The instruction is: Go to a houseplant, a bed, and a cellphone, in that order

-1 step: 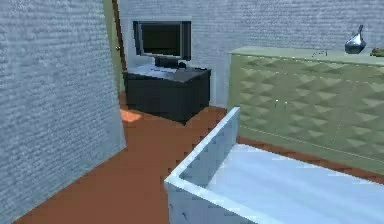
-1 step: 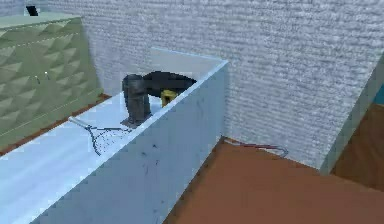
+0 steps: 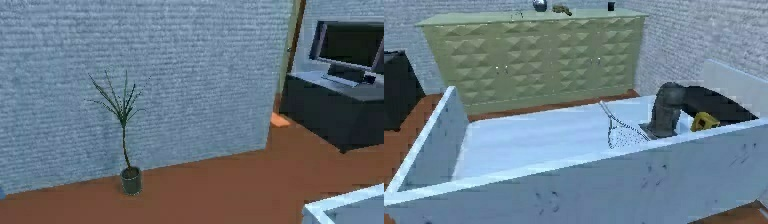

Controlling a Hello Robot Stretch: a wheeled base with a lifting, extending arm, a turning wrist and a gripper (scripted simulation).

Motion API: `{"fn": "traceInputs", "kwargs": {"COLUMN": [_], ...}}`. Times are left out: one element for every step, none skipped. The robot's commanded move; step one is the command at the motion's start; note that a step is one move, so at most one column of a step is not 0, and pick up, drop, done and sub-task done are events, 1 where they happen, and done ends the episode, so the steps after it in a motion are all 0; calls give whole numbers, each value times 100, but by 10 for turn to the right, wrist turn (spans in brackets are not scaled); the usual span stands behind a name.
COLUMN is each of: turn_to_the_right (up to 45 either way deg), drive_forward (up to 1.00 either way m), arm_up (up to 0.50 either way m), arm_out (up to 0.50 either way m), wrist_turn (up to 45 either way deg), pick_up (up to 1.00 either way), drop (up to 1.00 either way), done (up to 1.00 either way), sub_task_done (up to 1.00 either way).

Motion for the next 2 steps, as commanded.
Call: {"fn": "traceInputs", "kwargs": {"turn_to_the_right": [-150,0], "drive_forward": [0,45], "arm_up": [0,0], "arm_out": [0,0], "wrist_turn": [0,0], "pick_up": [0,0], "drop": [0,0], "done": [0,0], "sub_task_done": [0,0]}}
